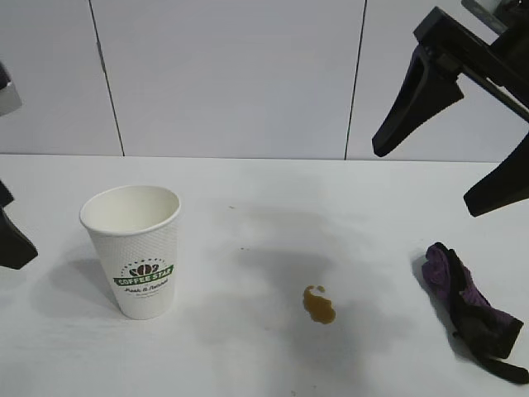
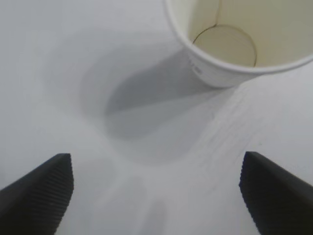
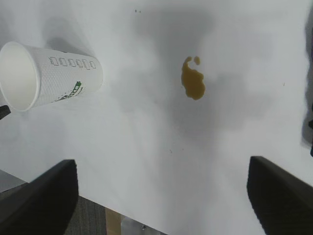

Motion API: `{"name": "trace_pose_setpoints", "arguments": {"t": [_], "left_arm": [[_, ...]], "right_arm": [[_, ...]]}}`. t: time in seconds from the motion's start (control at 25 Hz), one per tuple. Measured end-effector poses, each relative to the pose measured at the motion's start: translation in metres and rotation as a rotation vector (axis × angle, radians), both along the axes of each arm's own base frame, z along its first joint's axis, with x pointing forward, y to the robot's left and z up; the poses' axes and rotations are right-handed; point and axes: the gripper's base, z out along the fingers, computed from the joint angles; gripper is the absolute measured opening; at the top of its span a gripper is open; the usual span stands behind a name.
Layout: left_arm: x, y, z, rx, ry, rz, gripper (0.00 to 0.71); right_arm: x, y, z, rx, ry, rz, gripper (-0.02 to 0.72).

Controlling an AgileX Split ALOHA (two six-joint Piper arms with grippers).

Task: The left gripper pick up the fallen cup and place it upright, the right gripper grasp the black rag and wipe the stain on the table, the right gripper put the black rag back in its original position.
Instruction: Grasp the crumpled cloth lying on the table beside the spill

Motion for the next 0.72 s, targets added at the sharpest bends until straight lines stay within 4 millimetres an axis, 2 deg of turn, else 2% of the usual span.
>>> {"name": "trace_pose_setpoints", "arguments": {"t": [0.16,0.32,0.48,0.56,0.72], "left_arm": [[-0.018,0.037,0.04,0.023,-0.11,0.264,0.665],[-0.055,0.05,0.087,0.01,-0.295,0.379,0.665],[-0.113,0.043,0.132,-0.001,-0.506,0.41,0.665],[-0.15,0.036,0.151,-0.026,-0.647,0.425,0.665],[-0.228,0.021,0.174,-0.088,-0.919,0.421,0.665]], "right_arm": [[0.0,0.0,0.0,-0.001,-0.002,0.003,0.65],[0.0,0.0,0.0,-0.002,-0.003,0.004,0.65],[0.0,0.0,0.0,-0.004,-0.006,0.013,0.65],[0.0,0.0,0.0,-0.005,-0.008,0.016,0.65],[0.0,0.0,0.0,-0.005,-0.008,0.016,0.65]]}}
